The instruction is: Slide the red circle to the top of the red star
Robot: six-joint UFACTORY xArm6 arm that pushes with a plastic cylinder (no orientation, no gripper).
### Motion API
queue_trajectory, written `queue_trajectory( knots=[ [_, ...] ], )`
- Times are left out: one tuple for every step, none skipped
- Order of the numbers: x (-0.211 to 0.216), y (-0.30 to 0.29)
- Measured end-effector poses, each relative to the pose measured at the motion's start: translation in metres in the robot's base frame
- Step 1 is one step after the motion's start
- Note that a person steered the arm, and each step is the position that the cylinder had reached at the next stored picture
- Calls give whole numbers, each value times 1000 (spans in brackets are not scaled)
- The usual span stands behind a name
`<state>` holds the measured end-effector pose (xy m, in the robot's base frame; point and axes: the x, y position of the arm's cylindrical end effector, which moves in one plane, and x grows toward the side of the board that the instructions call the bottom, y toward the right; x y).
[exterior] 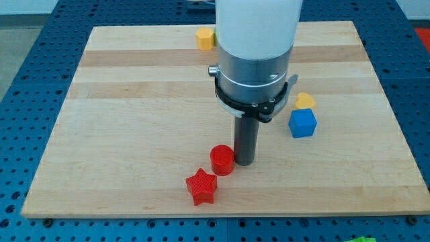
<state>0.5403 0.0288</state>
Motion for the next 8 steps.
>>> queue_trajectory(
  knots=[
    [0,-8],
    [0,-13],
    [-2,-17],
    [-2,-22],
    [-2,-23],
    [-2,-23],
    [-2,4],
    [4,44]
  ],
)
